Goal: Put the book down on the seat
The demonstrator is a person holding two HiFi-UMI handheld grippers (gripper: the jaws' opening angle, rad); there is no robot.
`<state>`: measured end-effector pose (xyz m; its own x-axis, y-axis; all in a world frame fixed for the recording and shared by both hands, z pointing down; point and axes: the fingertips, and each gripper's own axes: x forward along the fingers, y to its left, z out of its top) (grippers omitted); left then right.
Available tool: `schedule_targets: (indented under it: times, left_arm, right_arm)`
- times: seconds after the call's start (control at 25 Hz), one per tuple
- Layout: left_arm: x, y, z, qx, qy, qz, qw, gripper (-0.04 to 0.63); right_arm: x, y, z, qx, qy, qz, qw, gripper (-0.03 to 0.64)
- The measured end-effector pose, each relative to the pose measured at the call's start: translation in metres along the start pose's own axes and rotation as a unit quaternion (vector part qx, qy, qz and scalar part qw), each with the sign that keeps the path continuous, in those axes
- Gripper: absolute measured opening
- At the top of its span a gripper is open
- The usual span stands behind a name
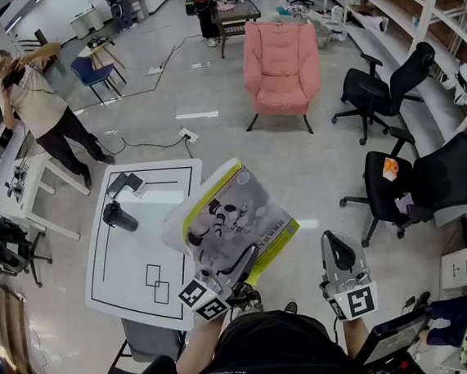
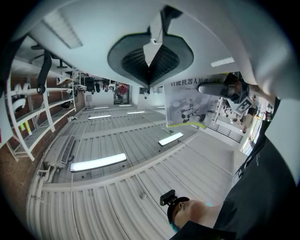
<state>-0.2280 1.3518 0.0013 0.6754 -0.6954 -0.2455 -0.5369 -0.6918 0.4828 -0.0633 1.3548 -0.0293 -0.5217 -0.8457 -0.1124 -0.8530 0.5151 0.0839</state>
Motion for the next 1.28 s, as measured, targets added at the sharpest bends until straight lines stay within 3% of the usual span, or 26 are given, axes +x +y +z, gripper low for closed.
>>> schedule_targets:
  times: [0.36, 0.56, 1.04, 1.28]
  left_arm:
    - [0.004, 0.023, 0.008, 0.009, 0.018, -0.004, 0.9998, 0.069]
    - [0.023, 0.023, 0.005, 0.003, 0.015, -0.003, 0.9999, 0.069]
    - [0.116, 0.018, -0.022, 0.016, 0.005, 0.041, 0.9990, 0.067]
    - [0.143, 0.022, -0.021, 0.021, -0.006, 0.059, 0.9980, 0.068]
  right_arm:
    - [0.031, 0.028, -0.005, 0.007, 0.003, 0.016, 1.000, 0.026]
    - [0.039, 0.020, -0.014, 0.000, 0.010, 0.032, 0.999, 0.034]
    - [0.050, -0.078, -0.033, -0.014, 0.000, 0.089, 0.996, 0.035]
    - [0.062, -0.111, -0.035, 0.009, -0.010, 0.090, 0.996, 0.035]
